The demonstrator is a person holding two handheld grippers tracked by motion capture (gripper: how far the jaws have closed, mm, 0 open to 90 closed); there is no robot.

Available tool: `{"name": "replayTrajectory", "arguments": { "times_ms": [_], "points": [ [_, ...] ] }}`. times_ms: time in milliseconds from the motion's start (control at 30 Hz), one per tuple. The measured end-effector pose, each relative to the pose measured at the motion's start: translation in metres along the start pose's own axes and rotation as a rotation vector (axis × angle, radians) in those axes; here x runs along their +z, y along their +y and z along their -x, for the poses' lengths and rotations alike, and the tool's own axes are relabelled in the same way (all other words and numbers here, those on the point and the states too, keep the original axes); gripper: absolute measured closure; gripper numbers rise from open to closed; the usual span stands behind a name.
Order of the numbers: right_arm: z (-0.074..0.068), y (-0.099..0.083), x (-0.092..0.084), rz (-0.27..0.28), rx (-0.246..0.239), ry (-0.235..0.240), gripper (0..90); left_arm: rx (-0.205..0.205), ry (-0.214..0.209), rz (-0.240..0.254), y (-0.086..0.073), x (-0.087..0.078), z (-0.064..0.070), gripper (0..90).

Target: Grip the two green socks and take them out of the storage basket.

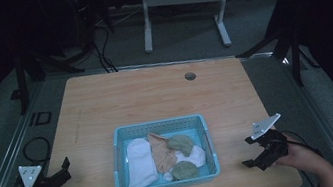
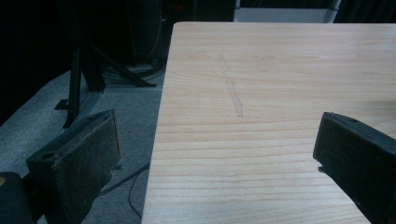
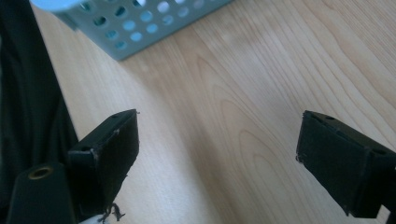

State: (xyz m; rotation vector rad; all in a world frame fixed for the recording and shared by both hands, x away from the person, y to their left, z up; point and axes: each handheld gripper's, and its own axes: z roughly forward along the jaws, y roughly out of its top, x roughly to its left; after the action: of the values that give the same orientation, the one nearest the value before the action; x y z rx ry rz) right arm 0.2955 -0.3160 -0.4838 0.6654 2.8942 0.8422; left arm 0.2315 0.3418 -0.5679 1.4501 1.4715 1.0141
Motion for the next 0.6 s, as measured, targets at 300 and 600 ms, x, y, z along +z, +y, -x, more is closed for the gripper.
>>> {"name": "replayTrajectory", "arguments": {
  "times_ms": [300, 600],
  "points": [
    [-0.005, 0.018, -0.008, 0.014, -0.002, 0.016, 12.7, 0.01, 0.0, 0.001, 0.0, 0.0, 0.001, 0.3],
    [-0.014, 0.039, -0.012, 0.031, -0.049, 0.012, 13.6, 0.021, -0.001, 0.001, 0.0, 0.0, 0.002, 0.4]
  ]
}}
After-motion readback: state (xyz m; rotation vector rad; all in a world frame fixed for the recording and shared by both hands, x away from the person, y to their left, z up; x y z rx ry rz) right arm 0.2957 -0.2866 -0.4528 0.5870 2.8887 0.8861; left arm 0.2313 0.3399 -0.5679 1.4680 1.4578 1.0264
